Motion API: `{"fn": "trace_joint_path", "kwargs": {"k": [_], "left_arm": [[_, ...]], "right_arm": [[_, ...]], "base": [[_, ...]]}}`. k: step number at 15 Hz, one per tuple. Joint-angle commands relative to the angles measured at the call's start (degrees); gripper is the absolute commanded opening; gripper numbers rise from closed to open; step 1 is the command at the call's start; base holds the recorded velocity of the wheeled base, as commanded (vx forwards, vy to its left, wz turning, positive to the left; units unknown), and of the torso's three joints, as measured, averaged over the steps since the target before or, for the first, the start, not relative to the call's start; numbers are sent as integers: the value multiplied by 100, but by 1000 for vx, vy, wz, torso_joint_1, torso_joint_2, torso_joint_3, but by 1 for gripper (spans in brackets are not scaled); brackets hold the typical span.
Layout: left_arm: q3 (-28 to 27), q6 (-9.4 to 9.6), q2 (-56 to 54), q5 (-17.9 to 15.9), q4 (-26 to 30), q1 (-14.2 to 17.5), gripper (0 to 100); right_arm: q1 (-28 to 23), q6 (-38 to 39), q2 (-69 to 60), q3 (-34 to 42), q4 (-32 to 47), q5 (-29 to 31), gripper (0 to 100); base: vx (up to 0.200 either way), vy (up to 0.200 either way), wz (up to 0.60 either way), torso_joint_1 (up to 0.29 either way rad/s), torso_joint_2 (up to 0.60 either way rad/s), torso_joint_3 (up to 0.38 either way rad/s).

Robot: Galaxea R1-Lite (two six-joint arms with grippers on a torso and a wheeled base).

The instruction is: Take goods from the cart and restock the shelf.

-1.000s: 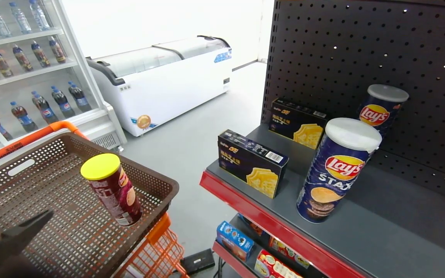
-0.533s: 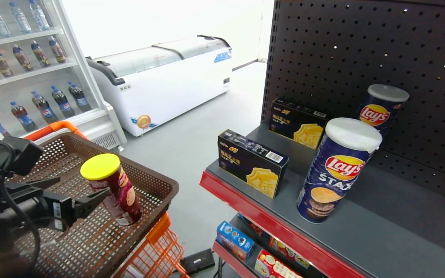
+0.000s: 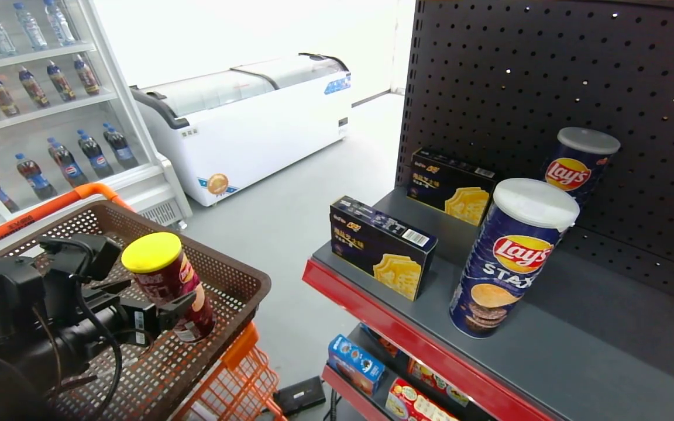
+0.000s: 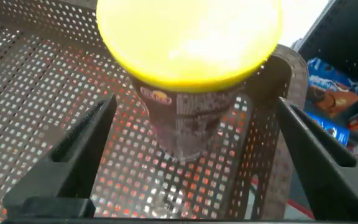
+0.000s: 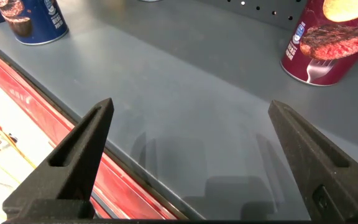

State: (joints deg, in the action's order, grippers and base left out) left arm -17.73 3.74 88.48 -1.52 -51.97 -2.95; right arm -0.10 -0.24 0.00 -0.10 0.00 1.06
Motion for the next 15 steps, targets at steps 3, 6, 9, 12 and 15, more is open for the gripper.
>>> {"fn": "trace_joint_path", "kwargs": {"k": [3, 6, 9, 12, 15], "left_arm": [[129, -58, 846, -6, -797, 14, 100], [164, -58, 1128, -6, -1219, 23, 100], [173, -58, 1418, -6, -1562, 31, 100], [173, -49, 1673, -6, -1905, 31, 100], [147, -49, 1760, -6, -1940, 49, 100]], "right_arm": [[10, -2, 0, 1, 0, -1, 100], [1, -2, 0, 1, 0, -1, 100], [1, -2, 0, 1, 0, -1, 100], [1, -2, 0, 1, 0, -1, 100], [1, -2, 0, 1, 0, -1, 100]], "base": [[0, 0, 0, 0, 0, 0], [0, 0, 0, 0, 0, 0], [0, 0, 0, 0, 0, 0], [0, 0, 0, 0, 0, 0], [0, 0, 0, 0, 0, 0]]}}
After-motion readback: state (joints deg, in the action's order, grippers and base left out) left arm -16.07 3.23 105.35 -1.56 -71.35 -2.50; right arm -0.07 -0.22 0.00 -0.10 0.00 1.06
